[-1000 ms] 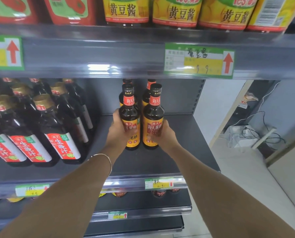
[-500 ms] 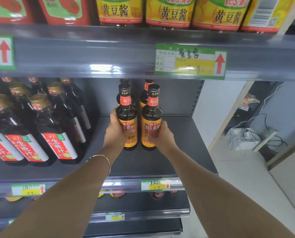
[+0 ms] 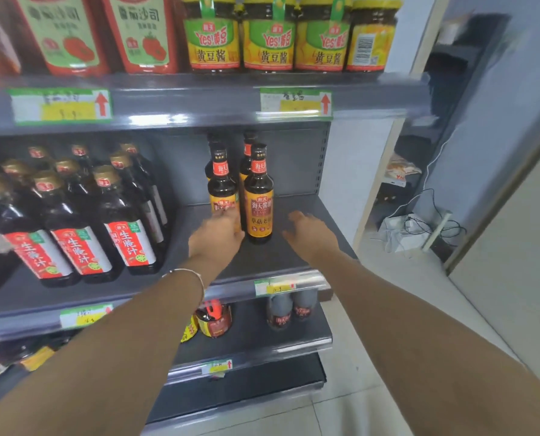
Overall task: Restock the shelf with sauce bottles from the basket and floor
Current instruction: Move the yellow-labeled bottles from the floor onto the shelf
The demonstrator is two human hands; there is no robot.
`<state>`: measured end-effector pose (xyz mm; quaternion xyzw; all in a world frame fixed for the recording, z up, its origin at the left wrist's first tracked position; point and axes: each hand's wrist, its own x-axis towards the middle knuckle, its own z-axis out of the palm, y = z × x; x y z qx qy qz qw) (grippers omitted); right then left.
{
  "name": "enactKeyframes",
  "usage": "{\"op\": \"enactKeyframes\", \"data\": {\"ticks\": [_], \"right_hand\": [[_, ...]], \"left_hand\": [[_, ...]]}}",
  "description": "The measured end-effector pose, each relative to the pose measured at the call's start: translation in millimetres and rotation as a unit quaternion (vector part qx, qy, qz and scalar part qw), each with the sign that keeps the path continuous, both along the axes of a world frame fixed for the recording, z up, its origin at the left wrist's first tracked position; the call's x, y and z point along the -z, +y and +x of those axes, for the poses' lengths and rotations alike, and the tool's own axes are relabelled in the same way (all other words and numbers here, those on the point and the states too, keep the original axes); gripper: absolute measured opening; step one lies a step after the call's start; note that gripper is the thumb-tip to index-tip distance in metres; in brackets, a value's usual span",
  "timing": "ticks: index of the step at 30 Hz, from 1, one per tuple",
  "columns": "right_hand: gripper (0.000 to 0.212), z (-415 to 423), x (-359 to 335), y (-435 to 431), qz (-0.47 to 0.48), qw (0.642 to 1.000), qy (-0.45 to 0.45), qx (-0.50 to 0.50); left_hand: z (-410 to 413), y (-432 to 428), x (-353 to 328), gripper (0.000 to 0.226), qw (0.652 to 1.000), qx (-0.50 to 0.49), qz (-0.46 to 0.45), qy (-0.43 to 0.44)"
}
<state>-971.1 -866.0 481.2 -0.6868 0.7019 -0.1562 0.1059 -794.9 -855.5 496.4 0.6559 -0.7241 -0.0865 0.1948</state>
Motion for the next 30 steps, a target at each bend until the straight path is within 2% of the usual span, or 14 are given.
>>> {"op": "enactKeyframes", "data": {"ticks": [3, 6, 8, 15, 23, 30], "right_hand": [[0.035, -0.9, 2.1, 58.5, 0.021, 0.997, 0.071, 0.010], [0.030, -1.1, 6.9, 117.3, 0.039, 0.994, 0.097, 0.030], [0.033, -4.1, 8.8, 152.6, 0.058, 0.993, 0.084, 0.052], [0.037, -63.3, 23.8, 257.1, 0.093, 0.982, 0.039, 0.162], [0.040, -166.9, 86.3, 387.3, 0.145, 0.943, 0.009, 0.299], [0.040, -247.2, 139.7, 509.0, 0.179, 0.907, -0.020, 0.382]], "left_hand": [[0.7, 49.4, 4.0, 0.026, 0.997, 0.056, 0.008, -0.046], [-0.1, 96.7, 14.3, 0.025, 0.990, 0.109, 0.011, -0.084], [-4.5, 121.7, 20.7, 0.025, 0.985, 0.144, 0.010, -0.098], [-63.3, 176.4, 43.4, 0.020, 0.969, 0.240, 0.044, -0.046], [-179.2, 263.0, 109.4, 0.032, 0.919, 0.377, 0.096, -0.062], [-279.8, 361.6, 158.6, 0.035, 0.885, 0.440, 0.122, -0.089]]}}
